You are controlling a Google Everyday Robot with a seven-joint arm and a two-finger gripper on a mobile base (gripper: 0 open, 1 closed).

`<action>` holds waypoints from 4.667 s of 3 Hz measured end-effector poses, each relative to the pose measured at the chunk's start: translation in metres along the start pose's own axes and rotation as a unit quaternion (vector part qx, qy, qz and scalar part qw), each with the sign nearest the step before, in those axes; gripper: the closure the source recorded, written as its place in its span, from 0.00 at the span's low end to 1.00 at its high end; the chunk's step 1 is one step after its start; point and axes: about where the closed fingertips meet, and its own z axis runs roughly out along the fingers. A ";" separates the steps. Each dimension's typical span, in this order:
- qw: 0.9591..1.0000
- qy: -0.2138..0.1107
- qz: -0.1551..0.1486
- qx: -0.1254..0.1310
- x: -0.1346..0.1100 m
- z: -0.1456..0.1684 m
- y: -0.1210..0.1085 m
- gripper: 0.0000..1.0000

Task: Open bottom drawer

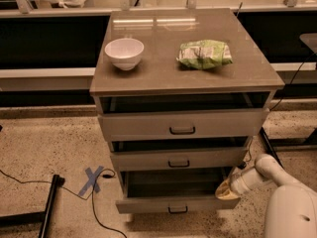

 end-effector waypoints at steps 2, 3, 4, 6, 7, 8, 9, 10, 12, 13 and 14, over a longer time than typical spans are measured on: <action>0.998 -0.026 -0.011 0.053 -0.007 0.001 -0.022 0.96; 0.996 -0.015 -0.046 0.079 -0.007 0.008 -0.025 0.96; 0.992 0.001 -0.080 0.096 -0.003 0.019 -0.028 1.00; 0.988 0.028 -0.118 0.099 0.008 0.043 -0.046 1.00; 0.986 0.033 -0.126 0.104 0.015 0.050 -0.059 1.00; 0.987 0.034 -0.121 0.096 0.023 0.058 -0.068 1.00; 0.989 0.037 -0.115 0.087 0.030 0.065 -0.074 1.00; 0.991 0.036 -0.105 0.081 0.039 0.072 -0.071 1.00; 0.992 0.057 -0.110 0.023 0.044 0.090 -0.040 1.00; 0.994 0.040 -0.105 0.000 0.040 0.084 -0.008 1.00; 0.995 0.025 -0.091 0.001 0.042 0.073 0.013 1.00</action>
Offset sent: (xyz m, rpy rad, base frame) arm 0.0306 -0.0005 0.0068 0.0749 -0.2033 -0.1207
